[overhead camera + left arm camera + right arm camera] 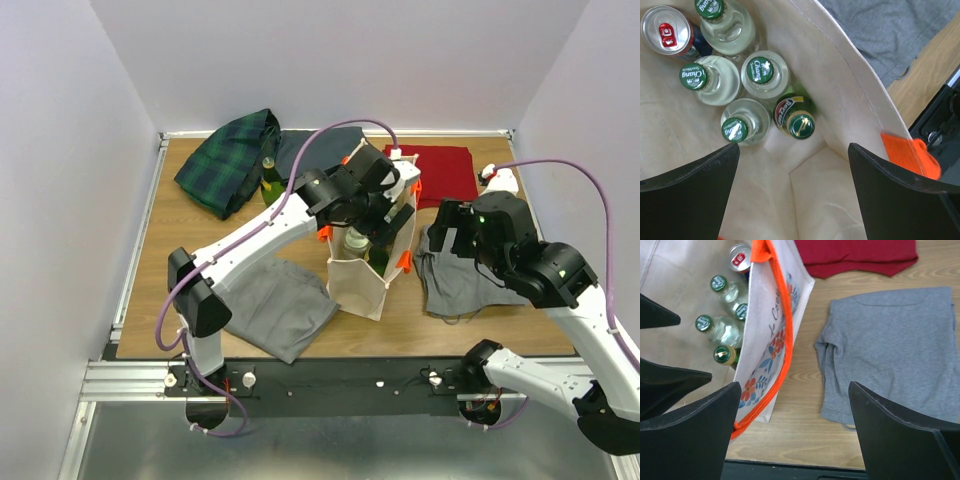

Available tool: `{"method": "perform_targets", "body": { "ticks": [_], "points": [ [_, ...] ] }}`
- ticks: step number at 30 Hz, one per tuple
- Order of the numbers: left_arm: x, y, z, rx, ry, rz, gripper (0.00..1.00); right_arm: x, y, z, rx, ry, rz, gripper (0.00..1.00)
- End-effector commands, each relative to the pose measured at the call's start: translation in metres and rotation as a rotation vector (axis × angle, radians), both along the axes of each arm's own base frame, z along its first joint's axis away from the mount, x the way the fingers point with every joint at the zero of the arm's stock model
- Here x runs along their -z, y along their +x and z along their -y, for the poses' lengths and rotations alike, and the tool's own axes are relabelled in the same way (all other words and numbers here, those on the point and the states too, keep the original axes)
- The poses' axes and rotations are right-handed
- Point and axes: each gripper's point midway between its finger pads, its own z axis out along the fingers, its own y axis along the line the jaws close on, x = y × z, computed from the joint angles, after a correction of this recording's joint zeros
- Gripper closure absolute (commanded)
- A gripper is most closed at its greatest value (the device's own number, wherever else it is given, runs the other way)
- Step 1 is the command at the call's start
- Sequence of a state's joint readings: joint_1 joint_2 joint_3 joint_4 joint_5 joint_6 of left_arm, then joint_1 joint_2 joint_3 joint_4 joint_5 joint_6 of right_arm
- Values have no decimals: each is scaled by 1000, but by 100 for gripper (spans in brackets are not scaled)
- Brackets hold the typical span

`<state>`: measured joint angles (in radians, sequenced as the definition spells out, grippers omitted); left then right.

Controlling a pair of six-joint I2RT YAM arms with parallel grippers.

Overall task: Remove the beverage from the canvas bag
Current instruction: Take out the drink from the canvas bag.

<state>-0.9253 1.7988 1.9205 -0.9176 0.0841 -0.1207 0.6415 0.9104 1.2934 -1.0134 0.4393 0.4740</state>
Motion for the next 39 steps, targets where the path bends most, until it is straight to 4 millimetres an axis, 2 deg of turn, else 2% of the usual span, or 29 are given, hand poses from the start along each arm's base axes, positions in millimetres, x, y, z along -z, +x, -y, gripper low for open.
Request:
{"method": "perform_targets", "body": {
  "ticks": [1, 9, 15, 19, 26, 33, 39],
  "points": [
    [5, 7, 17, -26, -38, 3, 1, -17, 1, 16, 100, 18, 59, 0],
    [7, 6, 28, -10, -51, -6, 1, -15, -1, 20, 126, 35, 66, 0],
    [22, -3, 31, 12, -26, -36, 2, -10, 1, 18, 127, 30, 58, 0],
    [31, -4, 30, 8, -3, -35, 7, -9, 1, 18, 124, 28, 57, 0],
    [49, 2, 23, -14, 67, -19, 7, -9, 0, 19, 122, 27, 60, 0],
    [57, 4, 19, -24, 100, -21, 11, -8, -1, 20, 127, 26, 62, 0],
    [59, 5, 21, -21, 102, -18, 18, -6, 0, 19, 124, 26, 58, 1]
  ]
}}
